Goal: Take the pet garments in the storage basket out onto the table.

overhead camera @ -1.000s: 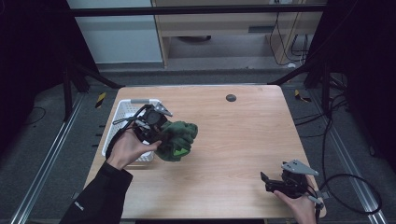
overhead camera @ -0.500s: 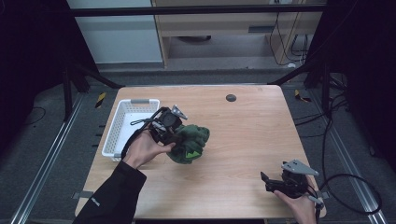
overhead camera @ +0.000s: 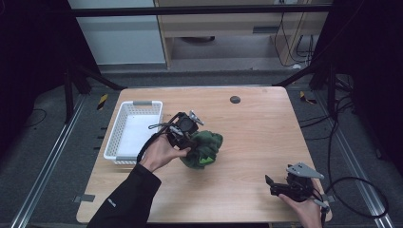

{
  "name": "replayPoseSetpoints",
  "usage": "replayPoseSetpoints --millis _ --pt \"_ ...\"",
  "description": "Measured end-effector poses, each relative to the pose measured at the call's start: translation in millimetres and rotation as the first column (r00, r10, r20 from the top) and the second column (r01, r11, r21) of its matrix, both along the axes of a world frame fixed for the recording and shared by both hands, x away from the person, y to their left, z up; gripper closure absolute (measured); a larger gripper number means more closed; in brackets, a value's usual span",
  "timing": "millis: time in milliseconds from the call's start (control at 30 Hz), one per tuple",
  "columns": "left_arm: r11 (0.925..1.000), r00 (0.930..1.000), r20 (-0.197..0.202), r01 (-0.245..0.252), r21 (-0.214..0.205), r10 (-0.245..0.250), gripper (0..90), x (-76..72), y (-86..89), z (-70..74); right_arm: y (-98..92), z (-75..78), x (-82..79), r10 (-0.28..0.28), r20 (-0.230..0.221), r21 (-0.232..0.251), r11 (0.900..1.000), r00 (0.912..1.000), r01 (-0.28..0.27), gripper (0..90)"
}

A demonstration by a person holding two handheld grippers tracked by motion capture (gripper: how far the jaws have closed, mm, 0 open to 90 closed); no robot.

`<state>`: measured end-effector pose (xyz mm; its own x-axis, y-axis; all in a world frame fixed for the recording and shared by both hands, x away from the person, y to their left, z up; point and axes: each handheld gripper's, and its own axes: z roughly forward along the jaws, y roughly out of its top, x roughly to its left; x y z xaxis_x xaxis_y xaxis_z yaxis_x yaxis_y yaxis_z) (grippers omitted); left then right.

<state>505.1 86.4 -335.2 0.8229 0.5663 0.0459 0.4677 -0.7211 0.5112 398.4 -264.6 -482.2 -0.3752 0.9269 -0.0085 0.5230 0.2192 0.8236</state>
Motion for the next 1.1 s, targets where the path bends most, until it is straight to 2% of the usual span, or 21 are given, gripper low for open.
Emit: replayPoseSetpoints --millis 200,600,1100 --pt "1.0 0.9999 -0.013 0.008 -0.002 -0.008 78.1 2.6 -6.9 -8.1 -0.5 0.2 -0.3 -0.004 -0.004 0.009 1.0 1.0 0.004 6.5" --pt "0.9996 0.9988 -0.04 0.027 -0.011 -0.027 77.6 6.0 -21.6 -30.6 -0.5 -0.9 0.2 0.001 -0.001 -0.004 1.0 1.0 -0.001 6.5" --pt "0.9997 0.9976 -0.065 0.024 -0.004 -0.024 72.1 12.3 -27.3 -53.9 -0.3 -1.9 0.7 0.001 -0.009 -0.006 1.0 1.0 -0.001 6.5"
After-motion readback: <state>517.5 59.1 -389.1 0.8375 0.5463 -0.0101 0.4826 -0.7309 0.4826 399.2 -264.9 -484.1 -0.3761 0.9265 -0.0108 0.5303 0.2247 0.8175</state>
